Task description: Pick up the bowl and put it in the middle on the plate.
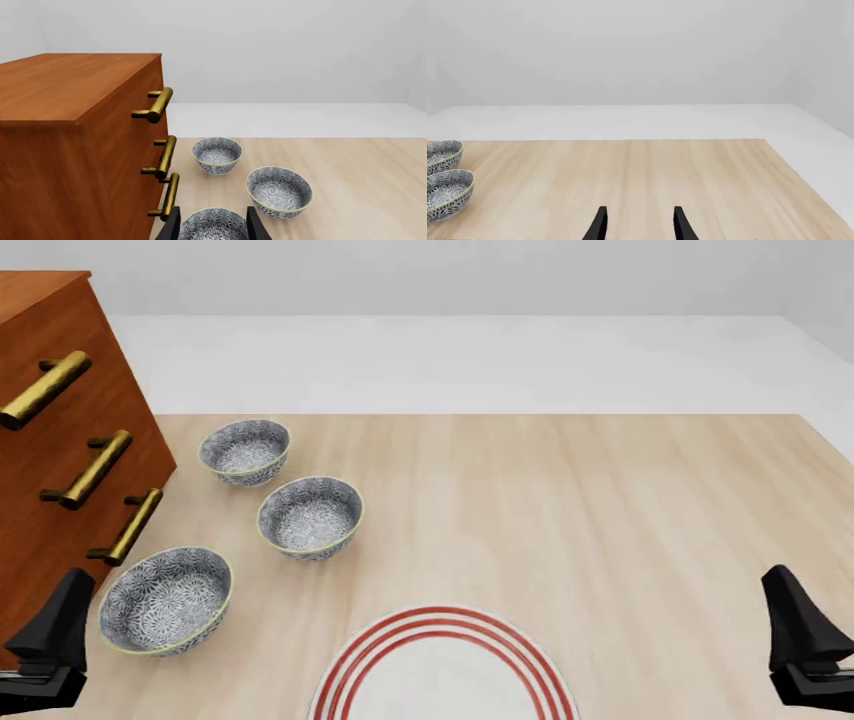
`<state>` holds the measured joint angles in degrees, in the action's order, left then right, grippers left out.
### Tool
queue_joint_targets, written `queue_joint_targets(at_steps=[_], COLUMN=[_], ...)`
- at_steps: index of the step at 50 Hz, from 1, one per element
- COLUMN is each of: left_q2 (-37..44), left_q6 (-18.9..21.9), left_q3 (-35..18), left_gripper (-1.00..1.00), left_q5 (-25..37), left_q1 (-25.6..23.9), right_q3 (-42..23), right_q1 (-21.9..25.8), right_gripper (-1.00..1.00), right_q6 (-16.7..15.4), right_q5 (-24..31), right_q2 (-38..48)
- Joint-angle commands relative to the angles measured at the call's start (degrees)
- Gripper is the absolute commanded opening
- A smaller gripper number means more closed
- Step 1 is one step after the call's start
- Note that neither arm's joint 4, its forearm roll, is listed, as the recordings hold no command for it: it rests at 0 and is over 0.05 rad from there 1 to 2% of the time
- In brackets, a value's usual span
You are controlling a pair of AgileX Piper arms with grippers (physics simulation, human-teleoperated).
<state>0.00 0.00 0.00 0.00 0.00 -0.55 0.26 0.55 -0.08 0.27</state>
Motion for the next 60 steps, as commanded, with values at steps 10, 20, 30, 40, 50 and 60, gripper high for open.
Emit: queue_joint_targets(at_steps=[10,20,30,40,50,60], left_q2=[0.0,0.0,0.0,0.0,0.0,0.0], left_q6=[0.0,0.0,0.0,0.0,0.0,0.0], left_q3=[0.0,0.0,0.0,0.0,0.0,0.0], left_gripper=[1.0,1.0,1.0,1.0,1.0,1.0], left_q5=[0.0,0.0,0.0,0.0,0.0,0.0], left_q1=[0.0,0.0,0.0,0.0,0.0,0.0], right_q3=[0.52,-2.88,-21.27,-41.37,-59.84,-74.74], right_q1=[-0.51,3.9,10.45,10.21,21.37,25.88], right_gripper=[1.0,1.0,1.0,1.0,1.0,1.0], right_q6=[-0.38,-1.98,-4.26,-2.92,-0.13,6.53], right_q5=[-0.11,-6.04,0.68,12.48,21.03,26.72], right_q2=[1.91,14.32,30.98,48.09,68.2,85.59])
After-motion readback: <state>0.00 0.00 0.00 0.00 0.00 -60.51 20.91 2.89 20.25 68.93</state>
